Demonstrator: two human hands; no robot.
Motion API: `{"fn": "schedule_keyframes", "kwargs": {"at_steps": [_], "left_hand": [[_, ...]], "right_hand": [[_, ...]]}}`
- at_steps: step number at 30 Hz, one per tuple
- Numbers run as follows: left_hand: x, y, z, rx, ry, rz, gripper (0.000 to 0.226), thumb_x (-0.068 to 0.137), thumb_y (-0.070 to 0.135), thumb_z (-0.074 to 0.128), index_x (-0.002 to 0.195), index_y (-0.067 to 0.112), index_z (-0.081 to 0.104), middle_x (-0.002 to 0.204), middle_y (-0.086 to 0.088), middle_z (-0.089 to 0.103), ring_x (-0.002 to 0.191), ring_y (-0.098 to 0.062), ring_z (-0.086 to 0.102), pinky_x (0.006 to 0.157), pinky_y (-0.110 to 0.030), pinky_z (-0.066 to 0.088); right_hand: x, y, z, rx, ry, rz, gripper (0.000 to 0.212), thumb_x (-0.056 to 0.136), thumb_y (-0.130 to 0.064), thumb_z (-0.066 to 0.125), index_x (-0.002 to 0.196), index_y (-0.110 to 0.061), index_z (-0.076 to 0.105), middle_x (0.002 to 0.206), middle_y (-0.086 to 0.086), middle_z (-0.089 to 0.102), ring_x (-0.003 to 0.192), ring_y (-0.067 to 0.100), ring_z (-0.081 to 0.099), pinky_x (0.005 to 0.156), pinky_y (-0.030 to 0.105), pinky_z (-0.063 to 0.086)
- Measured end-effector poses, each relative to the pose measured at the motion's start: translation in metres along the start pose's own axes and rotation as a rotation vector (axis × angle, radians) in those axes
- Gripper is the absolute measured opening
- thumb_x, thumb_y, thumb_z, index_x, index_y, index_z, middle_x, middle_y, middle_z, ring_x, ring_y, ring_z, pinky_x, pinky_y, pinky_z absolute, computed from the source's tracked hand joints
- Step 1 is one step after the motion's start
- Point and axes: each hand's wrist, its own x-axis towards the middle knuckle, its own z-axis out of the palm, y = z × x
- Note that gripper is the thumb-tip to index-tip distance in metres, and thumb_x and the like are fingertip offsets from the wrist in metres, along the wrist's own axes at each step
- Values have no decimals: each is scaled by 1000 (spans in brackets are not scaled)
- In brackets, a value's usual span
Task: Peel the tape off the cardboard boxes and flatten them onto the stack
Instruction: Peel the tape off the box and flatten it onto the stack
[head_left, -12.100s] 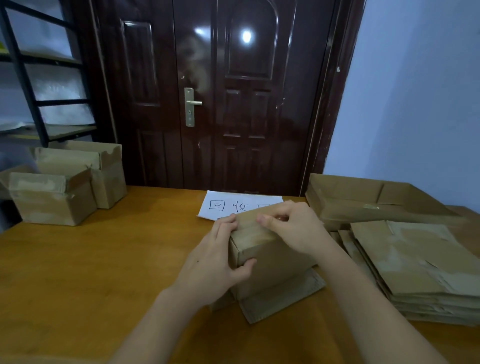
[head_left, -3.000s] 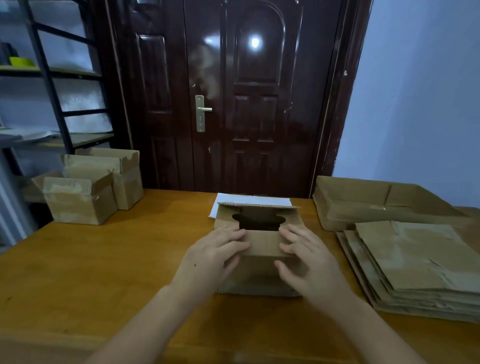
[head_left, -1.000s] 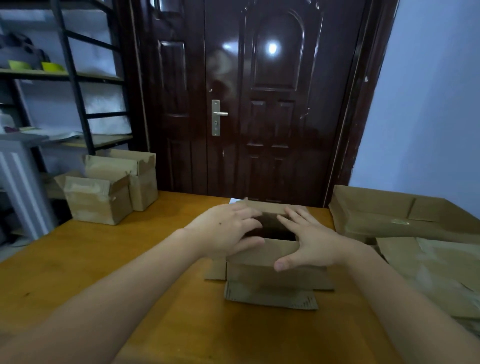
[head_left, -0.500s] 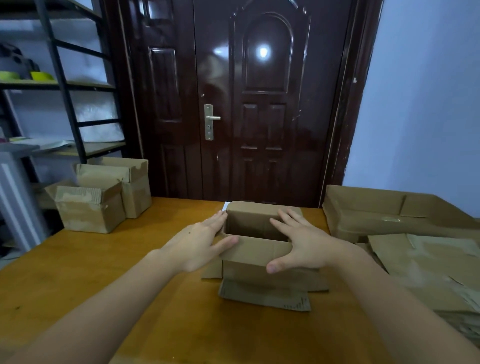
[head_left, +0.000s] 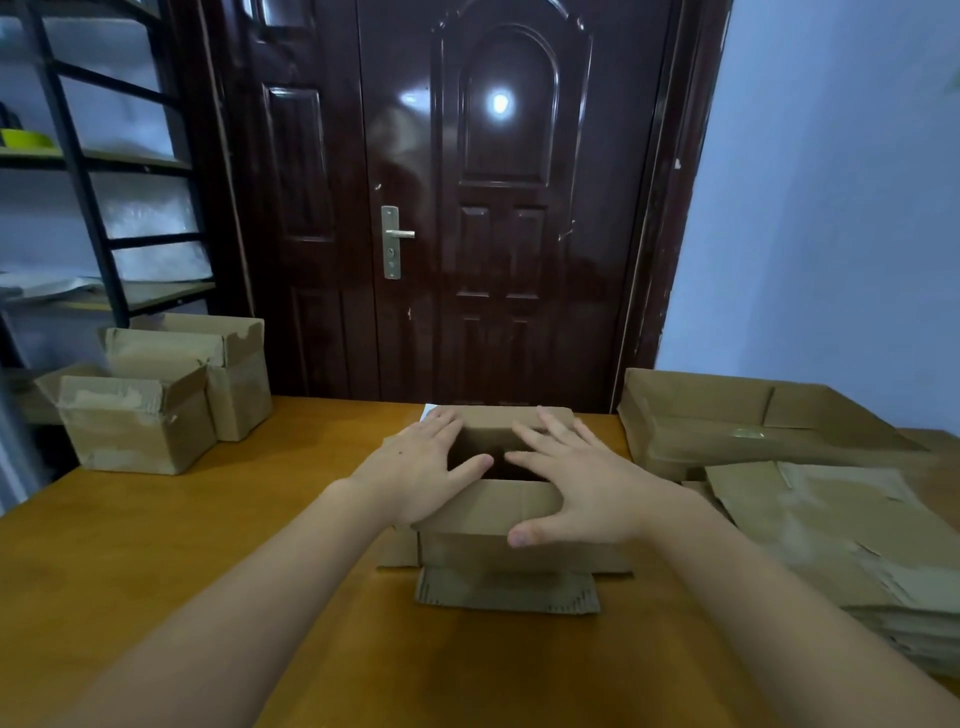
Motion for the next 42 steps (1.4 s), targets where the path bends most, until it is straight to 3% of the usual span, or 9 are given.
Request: {"fn": "schedule_keyframes", "kwargs": {"at_steps": [5,9,13,17,20,25,29,38,42], "left_hand": [[-3,3,-1,-4,28,4,84,98,76,26,163,22,25,171,3,21,156,-15,18,127,-40,20],[-3,3,-1,6,16,-1,85,98,76,24,164,23,24,171,4,21,156,-15,19,127,-40,20],[-5,2,0,9,21,-13,85,98,77,23,164,23,23,171,4,21,156,-15,20,126,-38,18],[-5,-1,1,7,23,-22,85,98,76,22,164,22,22,171,4,21,156,-15,20,125,-37,17],[-3,1,4,16,27,-31,85,98,76,22,164,23,23,170,5,21,155,-15,21,125,-38,19],[1,1,8,29,36,-34,87,98,77,21,164,21,23,171,4,21,156,-14,19,126,-36,17],[0,0,9,33,49,-29,88,96,77,19,164,21,23,171,4,21,156,-14,18,125,-35,15],[-10,1,-5,9,7,-57,94,92,84,17,165,25,20,171,5,18,156,-16,20,127,-39,21],[-24,-2,-18,41,114,-62,101,84,88,11,163,27,26,169,6,26,155,-14,24,125,-37,22]], "right_hand": [[-2,-7,-8,-12,-60,-16,95,76,-96,35,144,-32,52,165,-12,27,153,7,-10,123,43,-1],[-9,-4,-23,-58,-23,-36,98,76,-97,33,138,-26,58,159,-8,40,154,7,-2,122,38,5],[-25,11,-41,-80,114,-14,98,74,-99,33,141,-30,56,160,-11,37,149,-3,-4,117,29,4],[-49,37,-40,-131,187,97,92,74,-98,32,138,-37,59,162,-17,28,152,3,1,118,31,14],[-62,47,-14,-120,197,143,87,85,-89,24,155,-38,34,164,-17,21,152,5,4,116,30,10],[-65,30,38,479,184,260,80,89,-79,25,158,-44,4,157,-27,23,143,-6,19,114,17,20],[-65,19,51,708,246,291,76,92,-73,29,158,-46,3,154,-27,27,142,-4,25,109,14,23],[-51,7,49,688,461,397,69,99,-59,30,161,-30,19,167,-13,15,151,7,19,113,22,18],[-49,13,47,655,479,405,66,100,-58,33,159,-29,28,167,-12,18,151,9,22,117,29,22]]}}
